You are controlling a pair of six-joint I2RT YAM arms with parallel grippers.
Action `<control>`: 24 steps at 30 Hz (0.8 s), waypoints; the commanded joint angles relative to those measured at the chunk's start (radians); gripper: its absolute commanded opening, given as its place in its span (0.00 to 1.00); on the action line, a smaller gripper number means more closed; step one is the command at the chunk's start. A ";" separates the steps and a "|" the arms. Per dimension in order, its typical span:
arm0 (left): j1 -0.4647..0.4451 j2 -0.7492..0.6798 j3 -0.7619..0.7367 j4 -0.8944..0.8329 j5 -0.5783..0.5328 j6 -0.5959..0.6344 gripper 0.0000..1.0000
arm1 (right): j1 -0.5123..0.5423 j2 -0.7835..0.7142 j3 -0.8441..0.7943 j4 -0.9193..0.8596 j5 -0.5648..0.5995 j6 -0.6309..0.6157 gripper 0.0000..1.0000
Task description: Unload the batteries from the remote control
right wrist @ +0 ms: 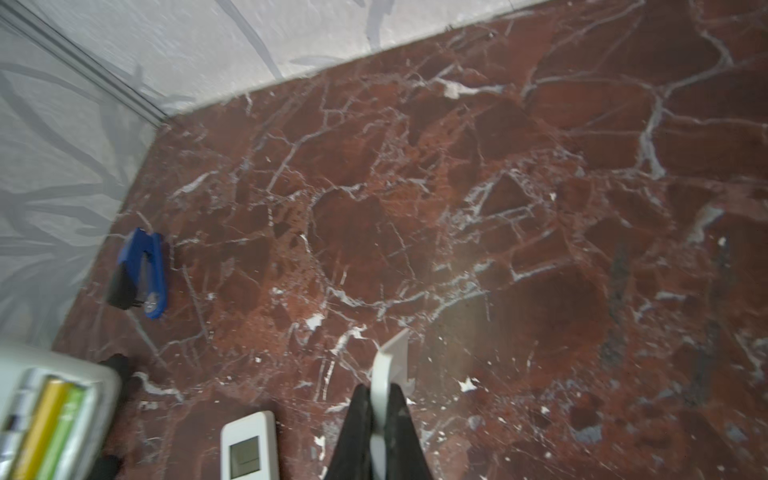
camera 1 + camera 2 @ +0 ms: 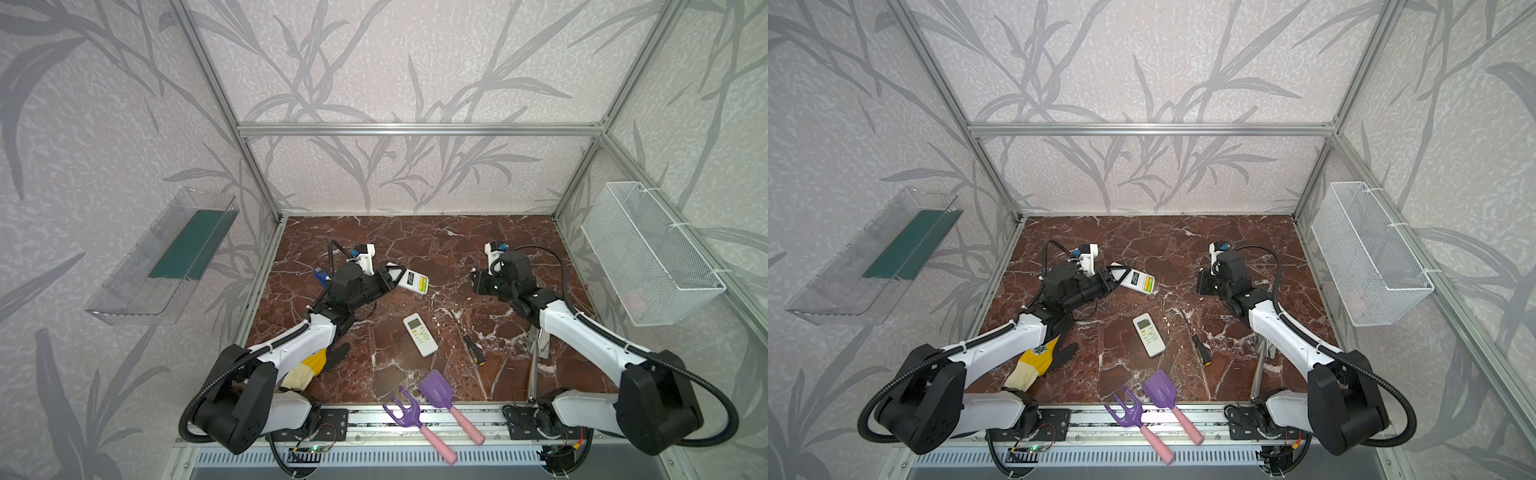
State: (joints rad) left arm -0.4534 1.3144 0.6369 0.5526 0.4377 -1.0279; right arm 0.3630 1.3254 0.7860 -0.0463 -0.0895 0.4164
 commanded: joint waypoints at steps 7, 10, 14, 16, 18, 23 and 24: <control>0.004 -0.013 -0.002 -0.011 0.008 0.027 0.00 | -0.047 0.175 -0.062 0.089 0.030 0.003 0.01; 0.004 -0.009 0.000 -0.011 0.011 0.028 0.00 | -0.064 0.222 -0.063 0.158 -0.037 0.019 0.02; 0.004 -0.014 0.000 -0.018 0.012 0.030 0.00 | -0.094 0.288 -0.041 0.179 -0.092 0.039 0.03; 0.004 -0.019 0.000 -0.026 0.010 0.034 0.00 | -0.119 0.316 -0.037 0.195 -0.128 0.051 0.04; 0.004 -0.024 0.001 -0.035 0.010 0.040 0.00 | -0.146 0.330 -0.049 0.229 -0.157 0.070 0.05; 0.004 -0.040 0.004 -0.059 0.003 0.056 0.00 | -0.223 0.361 -0.098 0.342 -0.256 0.122 0.15; 0.004 -0.042 0.005 -0.063 0.002 0.059 0.00 | -0.234 0.368 -0.104 0.357 -0.272 0.129 0.19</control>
State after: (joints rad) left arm -0.4534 1.3064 0.6369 0.4866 0.4389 -0.9924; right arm 0.1589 1.6638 0.7128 0.2443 -0.2817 0.5064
